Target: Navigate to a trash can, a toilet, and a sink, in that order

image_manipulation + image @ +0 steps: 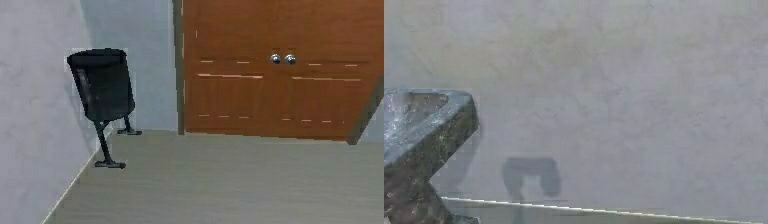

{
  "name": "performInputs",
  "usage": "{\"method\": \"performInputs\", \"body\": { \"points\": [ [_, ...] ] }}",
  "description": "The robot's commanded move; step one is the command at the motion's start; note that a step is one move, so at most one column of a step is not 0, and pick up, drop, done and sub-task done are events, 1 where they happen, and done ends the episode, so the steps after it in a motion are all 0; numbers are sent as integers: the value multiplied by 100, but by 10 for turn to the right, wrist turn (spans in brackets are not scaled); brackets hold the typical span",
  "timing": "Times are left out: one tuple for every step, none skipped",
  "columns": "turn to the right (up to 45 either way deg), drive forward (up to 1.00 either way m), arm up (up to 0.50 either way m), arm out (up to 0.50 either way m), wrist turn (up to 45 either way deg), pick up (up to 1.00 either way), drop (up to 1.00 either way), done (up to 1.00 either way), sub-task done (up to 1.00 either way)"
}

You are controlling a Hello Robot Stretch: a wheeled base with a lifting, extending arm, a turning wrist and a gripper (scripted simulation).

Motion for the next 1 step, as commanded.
{"method": "performInputs", "body": {
  "points": [
    [-450,0,0,0,0,0,0,0,0]
  ]
}}
